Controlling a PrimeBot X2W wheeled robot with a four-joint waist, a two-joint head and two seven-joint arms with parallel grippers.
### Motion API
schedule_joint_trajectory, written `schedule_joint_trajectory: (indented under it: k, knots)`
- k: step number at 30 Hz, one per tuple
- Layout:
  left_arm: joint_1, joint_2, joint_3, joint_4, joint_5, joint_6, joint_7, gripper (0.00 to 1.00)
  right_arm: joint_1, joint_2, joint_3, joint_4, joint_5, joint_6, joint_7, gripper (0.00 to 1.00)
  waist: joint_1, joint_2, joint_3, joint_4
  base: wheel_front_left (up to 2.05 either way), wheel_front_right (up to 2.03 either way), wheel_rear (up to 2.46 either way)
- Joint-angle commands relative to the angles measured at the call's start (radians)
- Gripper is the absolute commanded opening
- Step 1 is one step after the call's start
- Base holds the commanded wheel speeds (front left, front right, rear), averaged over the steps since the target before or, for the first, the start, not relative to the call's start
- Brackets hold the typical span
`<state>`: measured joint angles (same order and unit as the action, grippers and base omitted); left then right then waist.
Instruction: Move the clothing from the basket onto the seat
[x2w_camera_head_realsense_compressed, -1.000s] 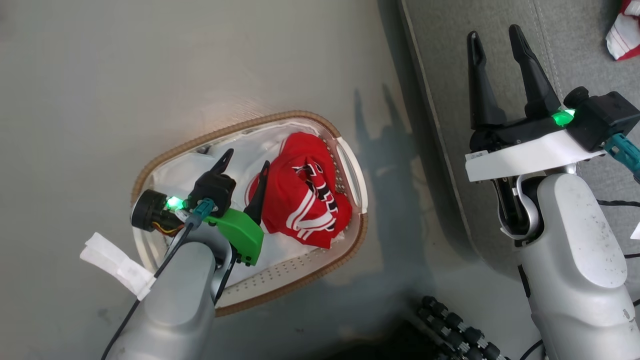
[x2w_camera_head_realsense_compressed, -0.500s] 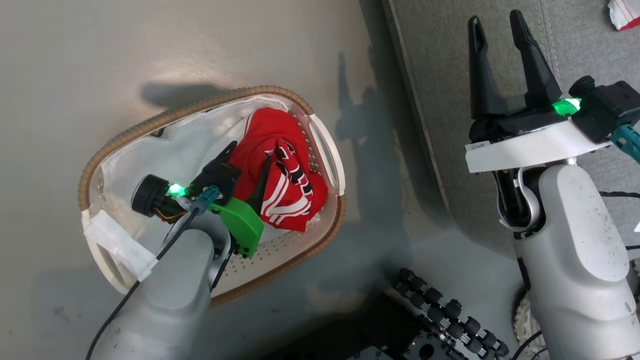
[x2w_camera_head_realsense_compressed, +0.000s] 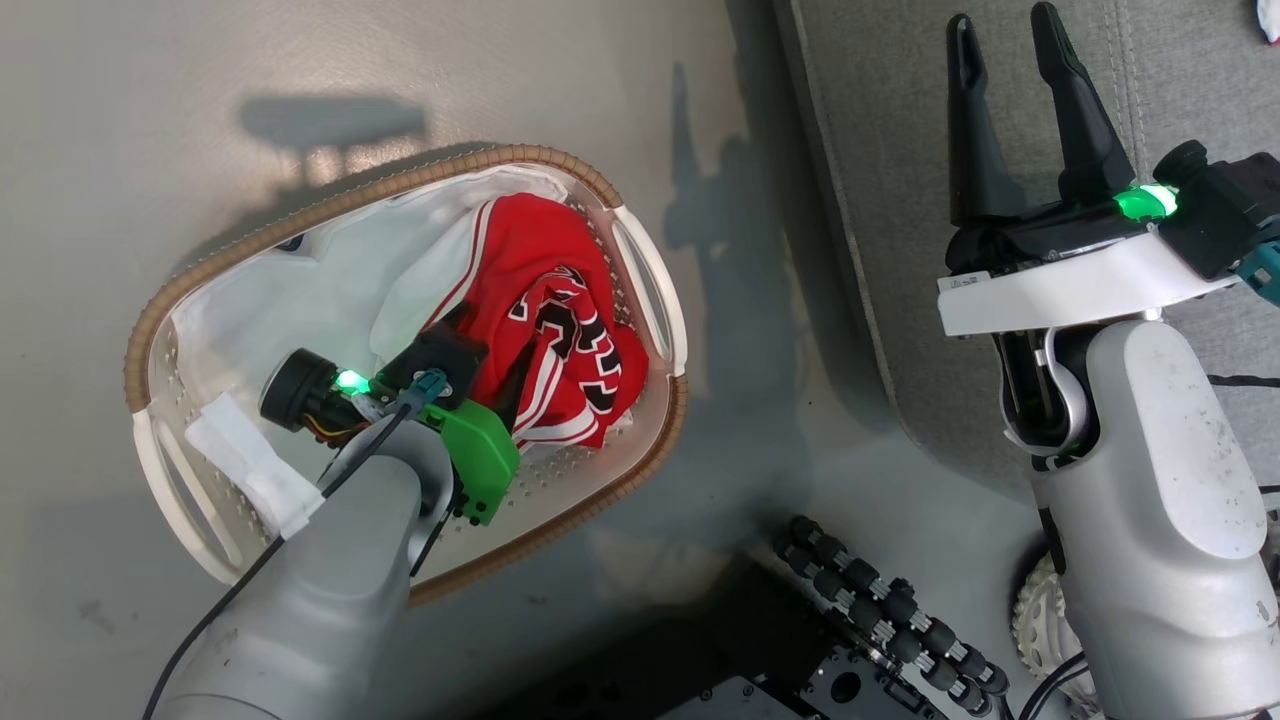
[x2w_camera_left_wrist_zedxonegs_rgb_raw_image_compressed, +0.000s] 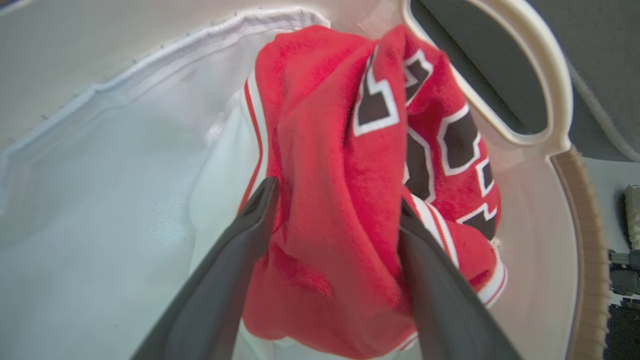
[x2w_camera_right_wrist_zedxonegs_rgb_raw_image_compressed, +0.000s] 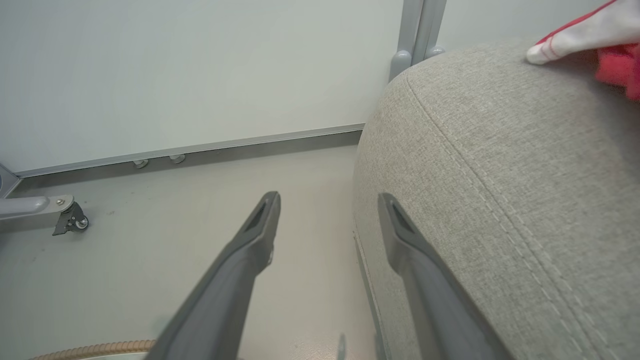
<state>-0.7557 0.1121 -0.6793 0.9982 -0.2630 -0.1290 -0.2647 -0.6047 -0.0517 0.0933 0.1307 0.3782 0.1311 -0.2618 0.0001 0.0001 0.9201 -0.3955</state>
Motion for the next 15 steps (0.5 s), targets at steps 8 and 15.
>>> schedule_joint_trajectory:
  k: [8,15]
  knots:
    - [-0.069,-0.003,-0.096,0.14,-0.062,-0.003,0.001,1.0,-0.011,0.0,0.001,-0.017,-0.018,-0.001,-0.005,1.0,-0.0001,-0.0001,0.013,0.012,0.0,0.0,0.0]
    - [-0.1,-0.016,-0.16,0.176,-0.131,-0.003,0.001,0.0,-0.022,0.0,0.014,-0.013,-0.019,-0.001,-0.005,1.0,-0.0001,-0.0001,0.003,0.013,0.0,0.0,0.0]
